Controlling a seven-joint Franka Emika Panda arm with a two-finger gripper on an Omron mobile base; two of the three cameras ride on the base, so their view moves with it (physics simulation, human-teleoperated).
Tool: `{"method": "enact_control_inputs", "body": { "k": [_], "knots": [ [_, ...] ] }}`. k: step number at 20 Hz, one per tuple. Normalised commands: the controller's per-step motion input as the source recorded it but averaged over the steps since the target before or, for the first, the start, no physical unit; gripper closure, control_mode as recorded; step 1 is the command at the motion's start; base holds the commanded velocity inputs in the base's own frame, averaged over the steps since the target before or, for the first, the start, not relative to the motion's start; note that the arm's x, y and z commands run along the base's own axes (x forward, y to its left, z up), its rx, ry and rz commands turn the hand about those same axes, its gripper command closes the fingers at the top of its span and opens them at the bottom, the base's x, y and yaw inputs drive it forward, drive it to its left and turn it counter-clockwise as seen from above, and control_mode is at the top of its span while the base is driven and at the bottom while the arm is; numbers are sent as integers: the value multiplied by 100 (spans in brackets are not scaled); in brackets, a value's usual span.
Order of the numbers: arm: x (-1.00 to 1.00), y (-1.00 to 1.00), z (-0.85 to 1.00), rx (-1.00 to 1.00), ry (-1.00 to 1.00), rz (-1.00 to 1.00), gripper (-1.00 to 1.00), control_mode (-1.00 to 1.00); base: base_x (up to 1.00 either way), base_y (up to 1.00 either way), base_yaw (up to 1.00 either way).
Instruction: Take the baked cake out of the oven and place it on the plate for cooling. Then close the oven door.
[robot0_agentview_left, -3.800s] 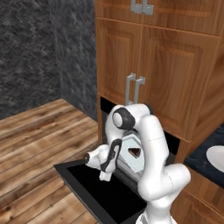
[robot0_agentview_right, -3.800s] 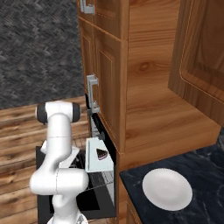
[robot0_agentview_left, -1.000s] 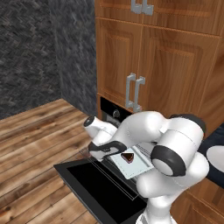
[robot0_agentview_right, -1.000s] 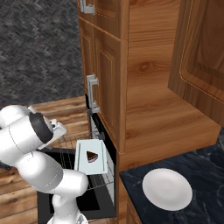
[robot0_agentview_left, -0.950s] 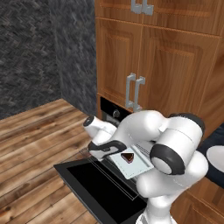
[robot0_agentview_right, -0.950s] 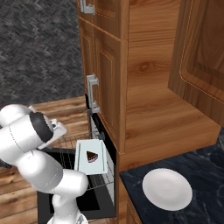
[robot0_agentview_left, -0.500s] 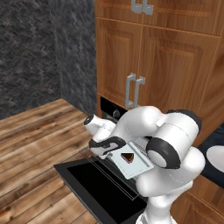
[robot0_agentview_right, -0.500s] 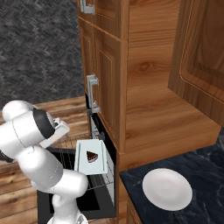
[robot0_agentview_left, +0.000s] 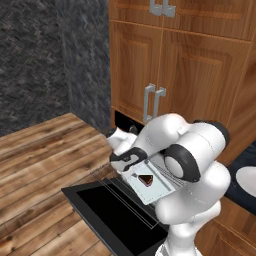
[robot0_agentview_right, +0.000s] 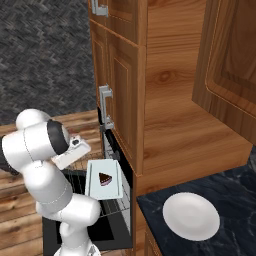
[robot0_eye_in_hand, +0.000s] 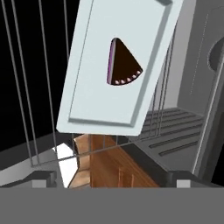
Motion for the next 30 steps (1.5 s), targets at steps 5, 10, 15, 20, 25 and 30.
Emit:
{"method": "enact_control_inputs", "body": {
  "k": [5,10,15,20,25,30],
  "knots": [
    [10,-21,-37,0,12,0,-100,-100,0,0,0],
    [9,-6,-32,0,14,0,-100,-100,0,0,0],
    [24,0,-8,0,12,0,-100,-100,0,0,0],
    [41,0,-8,0,10,0,-100,-100,0,0,0],
    [43,0,-19,0,10,1,-100,-100,0,0,0],
    [19,0,-29,0,7,3,-100,-100,0,0,0]
  ]
}}
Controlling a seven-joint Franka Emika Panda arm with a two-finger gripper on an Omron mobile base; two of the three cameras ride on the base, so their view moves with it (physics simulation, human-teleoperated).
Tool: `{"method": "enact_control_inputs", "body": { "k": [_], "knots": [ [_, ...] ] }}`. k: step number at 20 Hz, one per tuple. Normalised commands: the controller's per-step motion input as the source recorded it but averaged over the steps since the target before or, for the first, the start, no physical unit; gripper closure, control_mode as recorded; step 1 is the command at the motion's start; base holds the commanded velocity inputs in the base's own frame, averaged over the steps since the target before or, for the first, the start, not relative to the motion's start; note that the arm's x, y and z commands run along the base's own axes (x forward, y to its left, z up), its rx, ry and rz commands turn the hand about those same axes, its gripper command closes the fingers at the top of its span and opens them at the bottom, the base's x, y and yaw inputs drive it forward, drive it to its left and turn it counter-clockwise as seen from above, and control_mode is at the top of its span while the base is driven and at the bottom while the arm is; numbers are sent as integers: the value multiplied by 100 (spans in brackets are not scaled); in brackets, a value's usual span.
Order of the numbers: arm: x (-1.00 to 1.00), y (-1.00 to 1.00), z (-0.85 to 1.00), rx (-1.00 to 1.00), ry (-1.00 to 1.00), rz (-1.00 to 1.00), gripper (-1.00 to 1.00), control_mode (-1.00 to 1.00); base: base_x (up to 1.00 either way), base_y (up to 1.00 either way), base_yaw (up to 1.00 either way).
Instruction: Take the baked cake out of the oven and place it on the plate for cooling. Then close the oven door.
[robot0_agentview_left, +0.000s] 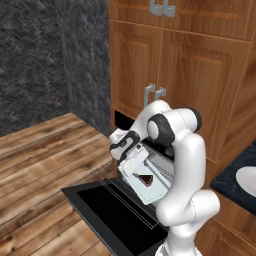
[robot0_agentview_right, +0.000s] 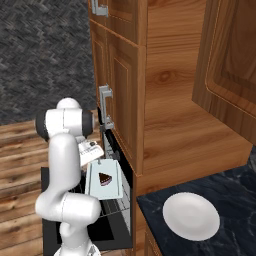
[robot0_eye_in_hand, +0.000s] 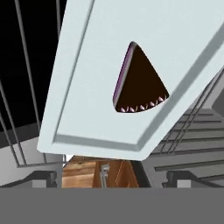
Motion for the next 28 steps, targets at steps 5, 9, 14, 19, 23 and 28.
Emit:
{"method": "enact_control_inputs", "body": {
  "k": [5,9,14,19,23,28],
  "knots": [
    [10,0,-37,0,3,3,-100,-100,0,0,0],
    [2,0,-35,0,0,4,-100,-100,0,0,0],
    [0,-2,-21,1,-3,5,-100,-100,0,0,0],
    [1,-11,-14,8,-1,4,-100,-100,0,0,0],
    [14,-10,-12,8,0,3,-100,-100,0,0,0],
    [15,-7,-12,8,0,2,-100,-100,0,0,0]
  ]
}}
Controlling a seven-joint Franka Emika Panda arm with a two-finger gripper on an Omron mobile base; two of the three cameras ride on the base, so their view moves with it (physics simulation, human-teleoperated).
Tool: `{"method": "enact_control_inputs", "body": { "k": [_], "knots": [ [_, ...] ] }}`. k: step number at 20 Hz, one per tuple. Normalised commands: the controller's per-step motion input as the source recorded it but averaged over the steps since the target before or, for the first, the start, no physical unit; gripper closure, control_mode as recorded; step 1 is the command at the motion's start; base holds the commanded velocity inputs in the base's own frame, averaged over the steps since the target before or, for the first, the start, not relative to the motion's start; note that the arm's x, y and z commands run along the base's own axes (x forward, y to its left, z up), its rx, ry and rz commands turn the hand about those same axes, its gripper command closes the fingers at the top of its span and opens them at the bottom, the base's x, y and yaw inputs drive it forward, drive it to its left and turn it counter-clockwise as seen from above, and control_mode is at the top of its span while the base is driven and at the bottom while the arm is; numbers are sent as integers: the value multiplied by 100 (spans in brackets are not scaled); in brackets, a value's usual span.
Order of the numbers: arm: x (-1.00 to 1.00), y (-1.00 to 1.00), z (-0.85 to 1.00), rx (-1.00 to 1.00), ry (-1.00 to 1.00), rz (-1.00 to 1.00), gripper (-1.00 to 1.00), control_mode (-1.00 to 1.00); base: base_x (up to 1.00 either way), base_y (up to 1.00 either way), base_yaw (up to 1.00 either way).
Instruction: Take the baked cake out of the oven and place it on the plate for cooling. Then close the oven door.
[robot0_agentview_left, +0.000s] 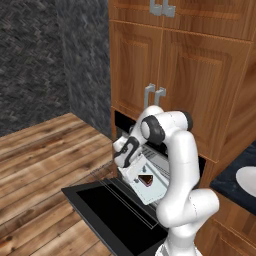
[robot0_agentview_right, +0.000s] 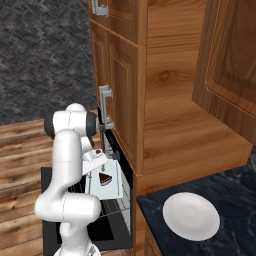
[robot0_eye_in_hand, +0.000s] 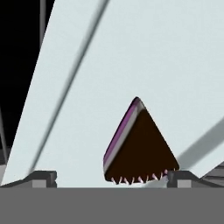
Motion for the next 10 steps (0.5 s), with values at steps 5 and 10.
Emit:
{"method": "enact_control_inputs", "body": {
  "k": [5,10],
  "knots": [
    [9,-4,-10,6,0,2,-100,-100,0,0,0],
    [9,-5,-11,4,0,2,-100,-100,0,0,0]
  ]
}}
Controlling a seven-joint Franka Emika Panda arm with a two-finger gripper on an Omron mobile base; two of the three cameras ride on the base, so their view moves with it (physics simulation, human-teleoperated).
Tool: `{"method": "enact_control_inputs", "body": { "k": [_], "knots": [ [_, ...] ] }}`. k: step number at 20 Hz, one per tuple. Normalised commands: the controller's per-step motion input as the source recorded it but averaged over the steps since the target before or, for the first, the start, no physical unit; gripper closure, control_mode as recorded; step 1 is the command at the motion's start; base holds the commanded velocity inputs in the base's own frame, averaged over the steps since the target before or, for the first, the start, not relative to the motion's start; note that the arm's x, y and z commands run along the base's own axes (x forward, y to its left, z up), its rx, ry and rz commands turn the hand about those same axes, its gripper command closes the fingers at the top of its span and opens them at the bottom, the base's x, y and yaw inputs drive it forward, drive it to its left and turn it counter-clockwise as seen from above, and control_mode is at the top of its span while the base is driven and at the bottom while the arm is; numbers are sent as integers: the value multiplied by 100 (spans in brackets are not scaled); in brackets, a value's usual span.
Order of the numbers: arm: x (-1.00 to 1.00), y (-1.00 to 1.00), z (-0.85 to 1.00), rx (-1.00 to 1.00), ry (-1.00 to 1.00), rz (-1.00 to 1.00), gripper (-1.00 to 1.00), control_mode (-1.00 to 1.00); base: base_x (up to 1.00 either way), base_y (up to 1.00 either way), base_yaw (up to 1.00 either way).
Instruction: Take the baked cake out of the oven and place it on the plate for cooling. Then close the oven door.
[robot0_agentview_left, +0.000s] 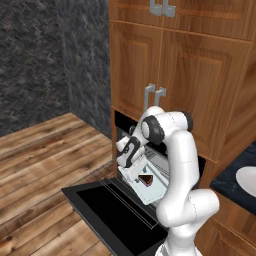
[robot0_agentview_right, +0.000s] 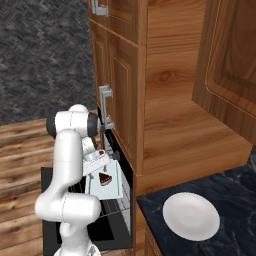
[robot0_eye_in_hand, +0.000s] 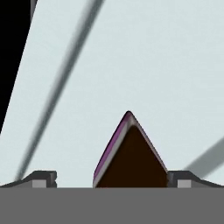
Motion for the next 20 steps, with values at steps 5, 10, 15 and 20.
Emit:
{"method": "enact_control_inputs", "body": {
  "k": [5,10,15,20],
  "knots": [
    [1,-9,-6,1,0,0,-100,-100,0,0,0],
    [0,-13,-5,0,0,0,-100,-100,0,0,0],
    [0,-5,-14,0,0,1,-100,-100,0,0,0],
    [0,0,-18,0,0,2,-100,-100,0,0,0]
  ]
}}
